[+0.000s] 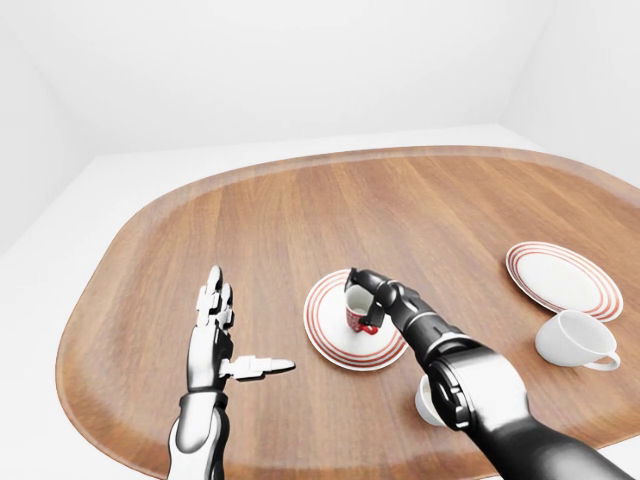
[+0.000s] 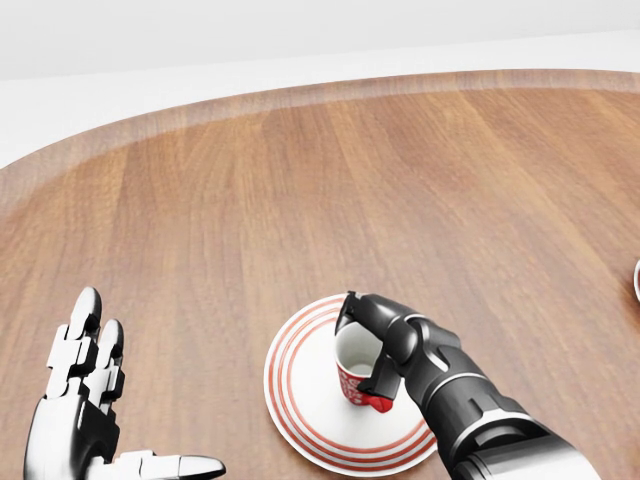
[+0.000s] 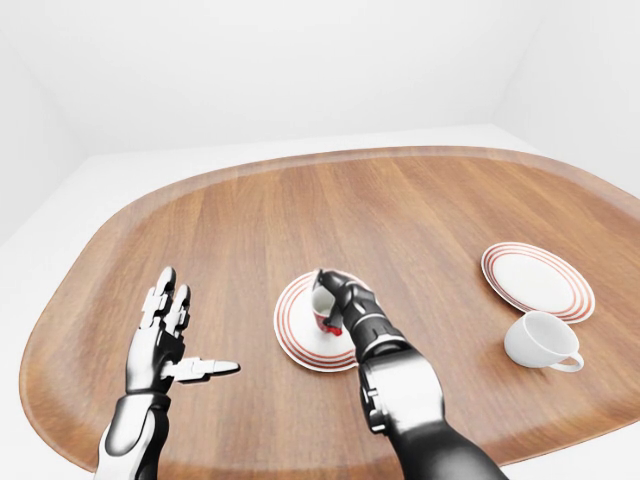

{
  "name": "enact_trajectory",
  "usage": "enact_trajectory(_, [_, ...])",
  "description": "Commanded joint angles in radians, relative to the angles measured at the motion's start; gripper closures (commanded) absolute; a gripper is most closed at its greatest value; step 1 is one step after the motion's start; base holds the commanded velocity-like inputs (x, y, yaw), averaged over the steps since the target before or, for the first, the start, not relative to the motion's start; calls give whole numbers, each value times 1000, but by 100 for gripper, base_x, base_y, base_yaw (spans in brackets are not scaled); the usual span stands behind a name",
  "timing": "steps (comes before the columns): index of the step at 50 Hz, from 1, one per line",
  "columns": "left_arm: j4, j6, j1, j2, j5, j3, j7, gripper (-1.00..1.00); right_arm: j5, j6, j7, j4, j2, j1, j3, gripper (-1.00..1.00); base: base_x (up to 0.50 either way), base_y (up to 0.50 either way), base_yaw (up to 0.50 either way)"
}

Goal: Put the red mug on the left plate.

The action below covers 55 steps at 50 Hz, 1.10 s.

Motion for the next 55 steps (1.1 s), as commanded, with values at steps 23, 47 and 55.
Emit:
enact_trajectory(23, [6,0,-1,-1,-1,1,1,-100,35,60,-69,1,-6,12,-46,-100,0,0,0])
enact_trajectory(47, [1,0,6,-1,-1,-1,1,-100,27,63,-55,1,-6,17,-31,-100,0,0,0])
enact_trajectory(55, [-1,0,9,-1,-7,5,-3,-100,22,22,-3,-9,-37,-60,-4,-100,0,0,0])
